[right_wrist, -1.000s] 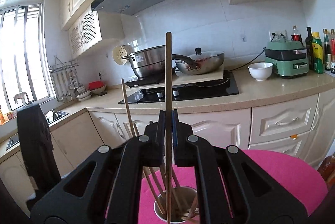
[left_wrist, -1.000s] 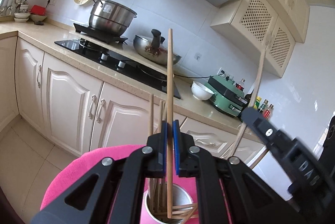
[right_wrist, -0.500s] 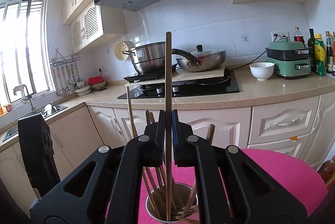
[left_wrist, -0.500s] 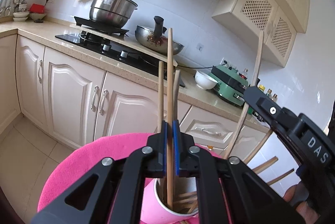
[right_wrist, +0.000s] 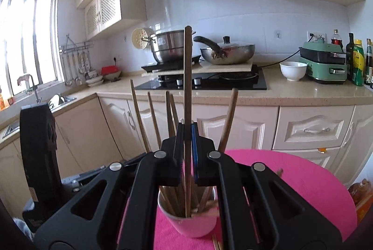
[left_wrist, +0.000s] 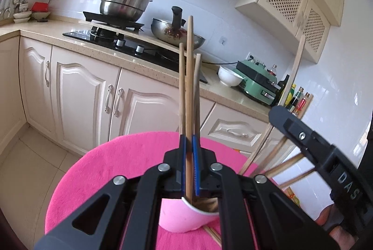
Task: Organize utensils
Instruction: 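Lower both chopsticks into the pink cup and open both grippers, then move both open grippers back down to the last chopsticks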
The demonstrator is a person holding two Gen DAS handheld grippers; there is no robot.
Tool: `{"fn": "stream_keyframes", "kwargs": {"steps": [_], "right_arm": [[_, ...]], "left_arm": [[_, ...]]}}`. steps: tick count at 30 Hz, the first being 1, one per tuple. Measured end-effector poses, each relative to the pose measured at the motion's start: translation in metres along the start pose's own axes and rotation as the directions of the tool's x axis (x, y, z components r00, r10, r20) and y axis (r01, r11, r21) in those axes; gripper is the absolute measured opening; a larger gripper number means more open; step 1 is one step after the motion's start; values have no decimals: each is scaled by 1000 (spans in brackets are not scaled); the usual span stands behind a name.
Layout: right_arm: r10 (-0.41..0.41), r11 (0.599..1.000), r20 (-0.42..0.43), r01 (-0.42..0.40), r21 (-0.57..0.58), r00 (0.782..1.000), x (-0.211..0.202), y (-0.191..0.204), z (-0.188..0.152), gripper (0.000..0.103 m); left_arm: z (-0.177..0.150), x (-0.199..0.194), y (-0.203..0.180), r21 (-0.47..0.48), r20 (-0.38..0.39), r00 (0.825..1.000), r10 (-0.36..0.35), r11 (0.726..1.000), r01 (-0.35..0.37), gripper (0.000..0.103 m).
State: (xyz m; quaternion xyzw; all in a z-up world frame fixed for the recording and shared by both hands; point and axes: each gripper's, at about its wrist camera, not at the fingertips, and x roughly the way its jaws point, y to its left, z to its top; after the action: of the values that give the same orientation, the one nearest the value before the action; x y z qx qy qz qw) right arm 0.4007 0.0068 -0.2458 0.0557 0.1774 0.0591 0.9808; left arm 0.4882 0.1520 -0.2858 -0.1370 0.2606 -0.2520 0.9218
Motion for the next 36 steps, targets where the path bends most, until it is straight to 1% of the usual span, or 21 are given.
{"fn": "stream_keyframes", "kwargs": {"steps": [5,9,10,11,12,14,18,20,21,23,24,25,26,27,28,31,36], "right_arm": [[7,1000,-44,-7,-15,999,-6,4,-9,7],[-2,1000,-79,0,-21,997,-7,5,-16,7],[-1,1000,-82,-1,-20,997,-6,4,-16,7],[0,1000,-89,-2,-21,996,-5,4,-17,7],[-3,1000,-92,1,-25,996,-4,4,-17,7],[-3,999,-106,-1,-35,994,-2,4,-19,7],[15,1000,-128,-18,-17,992,-4,3,-14,8],[27,999,-129,-29,-14,991,-8,4,-9,8],[29,999,-126,-31,-16,992,-11,4,-6,11],[36,999,-121,-38,-13,992,-16,3,0,21],[41,999,-116,-42,-9,992,-21,2,3,28],[43,999,-111,-44,-9,993,-24,1,5,34],[45,999,-106,-46,-12,993,-29,0,8,37],[51,999,-99,-53,-12,994,-35,-2,12,44],[56,998,-94,-57,-11,994,-39,-3,14,45],[70,997,-89,-72,-19,994,-55,-7,24,45],[59,997,-87,-62,-37,994,-84,-23,37,47]], "left_arm": [[-6,-5,-6,24,-33,999,9,1000,-8,6],[-11,-8,-12,27,-74,997,9,1000,-7,7],[-11,-9,-13,28,-79,997,10,1000,-8,9],[-11,-10,-15,27,-85,996,14,1000,-12,19],[-11,-11,-16,23,-86,996,18,1000,-16,23],[-10,-15,-17,13,-88,995,38,999,-37,25],[-6,-22,-20,0,-93,994,50,999,-50,27],[-3,-28,-24,1,-90,994,58,998,-58,30],[-2,-31,-26,-3,-87,994,66,998,-66,31],[1,-38,-29,-8,-78,994,80,997,-81,31],[2,-43,-31,-13,-77,993,89,996,-90,32],[4,-45,-33,-15,-77,993,94,995,-96,34],[5,-50,-36,-18,-71,992,101,995,-102,34],[5,-54,-38,-20,-66,992,107,994,-109,35],[6,-58,-41,-20,-65,991,114,993,-115,36],[4,-67,-51,-20,-67,989,133,991,-134,37],[-11,-74,-71,-28,-122,979,166,985,-171,38]]}}
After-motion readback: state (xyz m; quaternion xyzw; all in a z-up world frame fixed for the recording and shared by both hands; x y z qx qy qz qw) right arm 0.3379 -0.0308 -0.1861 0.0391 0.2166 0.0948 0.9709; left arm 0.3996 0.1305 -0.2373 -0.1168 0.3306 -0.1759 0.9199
